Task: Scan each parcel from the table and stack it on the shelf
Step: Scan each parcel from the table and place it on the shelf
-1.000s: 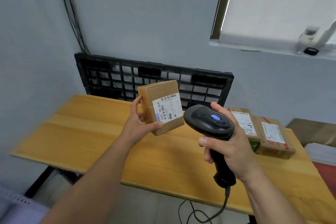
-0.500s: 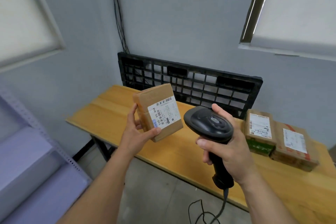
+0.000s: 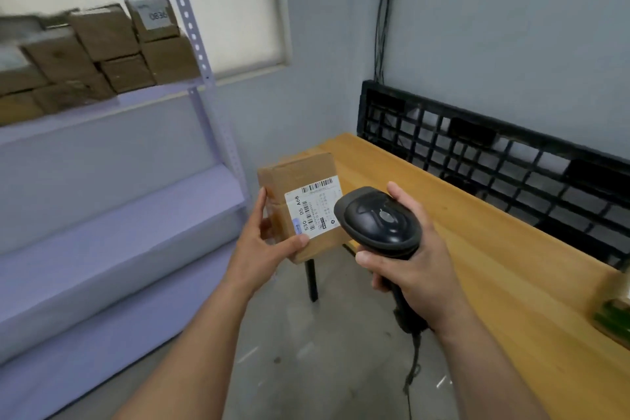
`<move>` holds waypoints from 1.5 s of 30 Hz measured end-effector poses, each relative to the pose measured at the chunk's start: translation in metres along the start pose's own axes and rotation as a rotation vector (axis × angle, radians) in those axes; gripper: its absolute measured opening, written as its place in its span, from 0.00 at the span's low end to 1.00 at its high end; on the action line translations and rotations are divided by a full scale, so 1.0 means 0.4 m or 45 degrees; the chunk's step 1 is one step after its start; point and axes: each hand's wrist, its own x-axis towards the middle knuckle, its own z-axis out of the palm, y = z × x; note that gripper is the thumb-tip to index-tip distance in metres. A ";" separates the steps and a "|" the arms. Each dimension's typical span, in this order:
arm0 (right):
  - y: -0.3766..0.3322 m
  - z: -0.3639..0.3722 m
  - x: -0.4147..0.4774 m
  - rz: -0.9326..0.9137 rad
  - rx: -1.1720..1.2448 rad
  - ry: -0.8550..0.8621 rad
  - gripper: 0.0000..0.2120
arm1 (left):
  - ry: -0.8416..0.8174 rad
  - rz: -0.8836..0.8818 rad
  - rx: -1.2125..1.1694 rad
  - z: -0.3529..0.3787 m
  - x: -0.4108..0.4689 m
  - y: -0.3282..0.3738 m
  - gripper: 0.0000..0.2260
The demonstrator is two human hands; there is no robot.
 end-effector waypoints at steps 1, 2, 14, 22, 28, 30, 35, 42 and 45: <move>-0.001 0.018 0.002 -0.005 -0.006 -0.027 0.44 | 0.036 0.002 -0.009 -0.020 -0.008 -0.004 0.50; -0.003 0.035 0.004 -0.012 -0.011 -0.056 0.44 | 0.069 0.003 -0.024 -0.040 -0.017 -0.007 0.48; -0.048 0.325 -0.009 -0.095 -0.075 -0.262 0.45 | 0.321 0.027 0.005 -0.343 -0.126 -0.074 0.39; -0.079 0.617 -0.053 -0.041 -0.032 -0.359 0.44 | 0.456 0.036 0.003 -0.639 -0.221 -0.123 0.39; -0.113 0.833 -0.087 -0.075 0.018 -0.418 0.44 | 0.524 0.060 0.006 -0.849 -0.278 -0.155 0.39; -0.116 0.901 -0.091 -0.098 0.023 -0.434 0.44 | 0.549 0.073 0.024 -0.918 -0.292 -0.164 0.39; -0.124 1.047 -0.094 -0.135 0.015 -0.502 0.44 | 0.640 0.072 0.068 -1.072 -0.328 -0.185 0.38; -0.124 1.210 -0.060 -0.151 -0.006 -0.673 0.44 | 0.792 0.053 0.105 -1.225 -0.341 -0.204 0.38; -0.119 1.277 -0.025 -0.155 0.019 -0.728 0.43 | 0.863 0.064 0.126 -1.291 -0.332 -0.205 0.38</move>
